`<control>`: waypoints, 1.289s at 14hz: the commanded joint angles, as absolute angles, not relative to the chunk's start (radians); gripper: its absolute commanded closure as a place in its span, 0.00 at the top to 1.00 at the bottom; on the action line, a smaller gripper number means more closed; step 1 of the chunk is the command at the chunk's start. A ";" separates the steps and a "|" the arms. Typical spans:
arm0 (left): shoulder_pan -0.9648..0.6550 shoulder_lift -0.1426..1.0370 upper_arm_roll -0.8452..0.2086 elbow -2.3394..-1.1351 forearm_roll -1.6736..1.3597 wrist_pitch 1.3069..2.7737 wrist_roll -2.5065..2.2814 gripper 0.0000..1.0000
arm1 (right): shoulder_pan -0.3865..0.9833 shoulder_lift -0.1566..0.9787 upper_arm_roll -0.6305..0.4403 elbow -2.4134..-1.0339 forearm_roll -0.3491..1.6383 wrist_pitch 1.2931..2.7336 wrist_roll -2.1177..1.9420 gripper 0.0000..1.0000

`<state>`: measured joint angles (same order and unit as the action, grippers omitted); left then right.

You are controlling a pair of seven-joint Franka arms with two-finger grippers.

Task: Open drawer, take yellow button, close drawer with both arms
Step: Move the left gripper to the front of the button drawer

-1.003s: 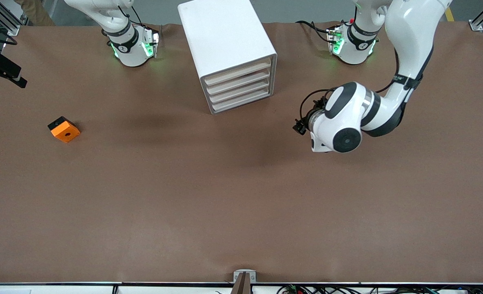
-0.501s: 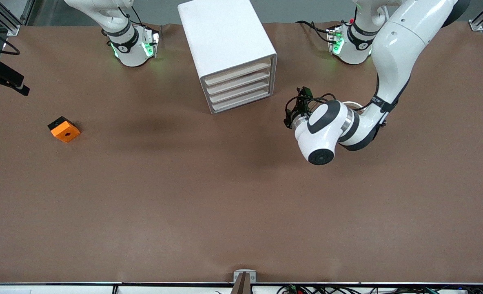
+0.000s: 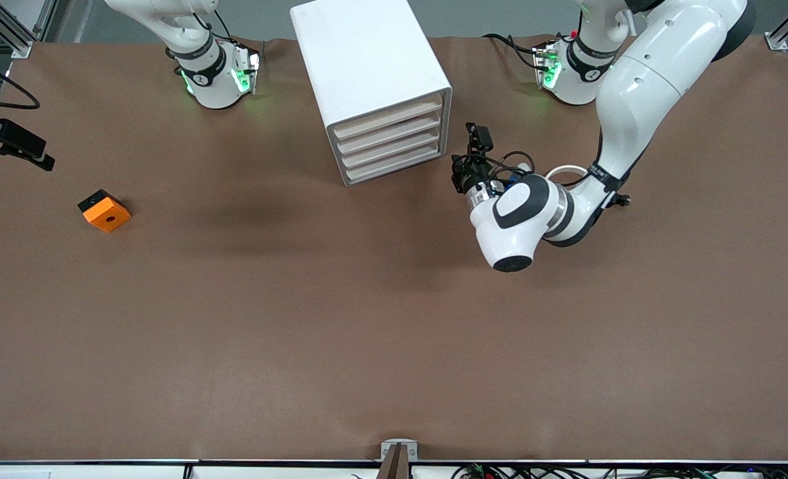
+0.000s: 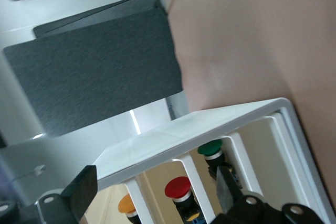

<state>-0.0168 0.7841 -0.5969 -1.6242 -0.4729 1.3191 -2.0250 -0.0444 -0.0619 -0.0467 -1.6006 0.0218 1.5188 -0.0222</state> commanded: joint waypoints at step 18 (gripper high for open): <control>-0.095 0.897 -0.598 -1.562 -0.693 1.209 -2.313 0.49 | -0.064 0.124 -0.035 -1.525 -0.005 1.548 -0.034 1.00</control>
<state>-0.0745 0.8807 -0.5977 -1.5897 -0.6662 1.2296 -2.2845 -0.0496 0.1093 -0.0469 -1.5546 0.0056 1.5567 -0.0234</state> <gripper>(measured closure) 0.507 0.000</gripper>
